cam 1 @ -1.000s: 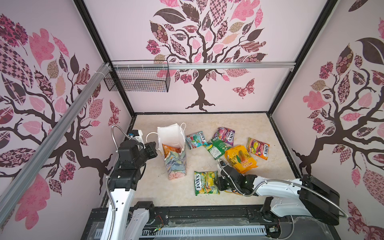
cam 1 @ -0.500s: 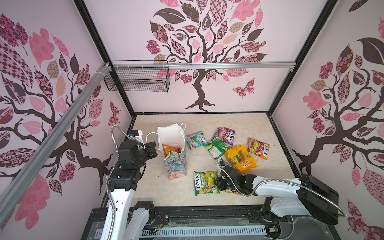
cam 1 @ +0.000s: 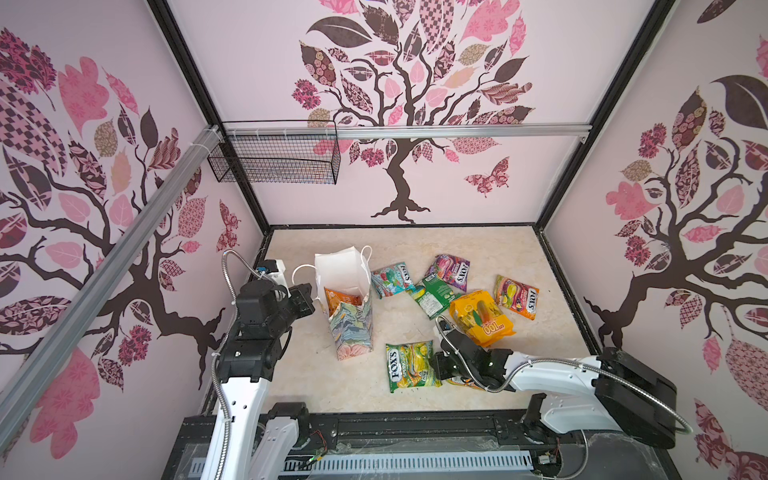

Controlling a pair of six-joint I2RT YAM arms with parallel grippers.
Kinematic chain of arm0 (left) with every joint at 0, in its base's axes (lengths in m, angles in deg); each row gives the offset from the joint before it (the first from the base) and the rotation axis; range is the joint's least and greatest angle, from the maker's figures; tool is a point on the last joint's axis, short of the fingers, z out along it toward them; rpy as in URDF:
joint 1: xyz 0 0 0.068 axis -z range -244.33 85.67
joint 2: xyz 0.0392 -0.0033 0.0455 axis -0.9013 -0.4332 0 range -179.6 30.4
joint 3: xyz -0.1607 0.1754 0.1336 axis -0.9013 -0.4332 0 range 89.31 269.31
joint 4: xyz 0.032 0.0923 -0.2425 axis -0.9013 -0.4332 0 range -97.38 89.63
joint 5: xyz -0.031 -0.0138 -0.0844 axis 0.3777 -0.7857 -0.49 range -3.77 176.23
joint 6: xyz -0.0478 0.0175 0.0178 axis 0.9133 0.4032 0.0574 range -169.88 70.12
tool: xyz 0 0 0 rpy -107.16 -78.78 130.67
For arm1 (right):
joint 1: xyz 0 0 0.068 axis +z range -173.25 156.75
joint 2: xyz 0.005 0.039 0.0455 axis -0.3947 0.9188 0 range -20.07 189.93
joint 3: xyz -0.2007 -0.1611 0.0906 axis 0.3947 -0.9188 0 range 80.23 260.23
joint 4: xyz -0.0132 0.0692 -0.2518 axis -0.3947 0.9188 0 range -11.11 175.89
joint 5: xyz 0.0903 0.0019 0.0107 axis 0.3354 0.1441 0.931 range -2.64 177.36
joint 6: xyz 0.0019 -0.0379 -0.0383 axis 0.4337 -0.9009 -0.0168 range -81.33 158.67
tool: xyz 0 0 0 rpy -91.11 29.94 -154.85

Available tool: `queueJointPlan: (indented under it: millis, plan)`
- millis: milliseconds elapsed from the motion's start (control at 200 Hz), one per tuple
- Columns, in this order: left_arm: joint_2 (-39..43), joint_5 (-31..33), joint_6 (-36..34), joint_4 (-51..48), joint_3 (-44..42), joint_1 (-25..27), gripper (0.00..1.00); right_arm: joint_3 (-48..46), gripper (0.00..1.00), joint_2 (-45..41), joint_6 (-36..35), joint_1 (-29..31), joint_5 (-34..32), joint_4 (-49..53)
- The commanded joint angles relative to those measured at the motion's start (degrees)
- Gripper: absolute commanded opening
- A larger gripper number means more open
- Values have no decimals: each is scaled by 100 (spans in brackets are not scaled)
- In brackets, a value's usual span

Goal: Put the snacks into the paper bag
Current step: 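Lower the right gripper and close it on the FOX'S Spring Tea bag edge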

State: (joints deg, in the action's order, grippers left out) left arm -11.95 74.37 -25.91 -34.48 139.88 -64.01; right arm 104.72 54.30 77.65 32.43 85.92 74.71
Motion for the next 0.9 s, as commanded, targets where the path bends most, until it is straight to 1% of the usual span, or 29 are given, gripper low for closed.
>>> queueJointPlan:
  millis: [0,140,430,660,895]
  plan:
    - [56,-10,-66,26,120,11,3,13,9,173,17,-13,-6,369]
    - [52,-10,-63,13,143,17,2,38,0,-1,34,-10,-23,418]
    - [70,-15,-64,5,181,9,3,91,0,-596,42,-13,-77,594]
    - [71,-25,-62,17,181,12,2,185,0,-1204,32,-31,35,629]
    - [60,-10,-45,116,103,15,3,469,0,-1502,-78,-53,104,693]
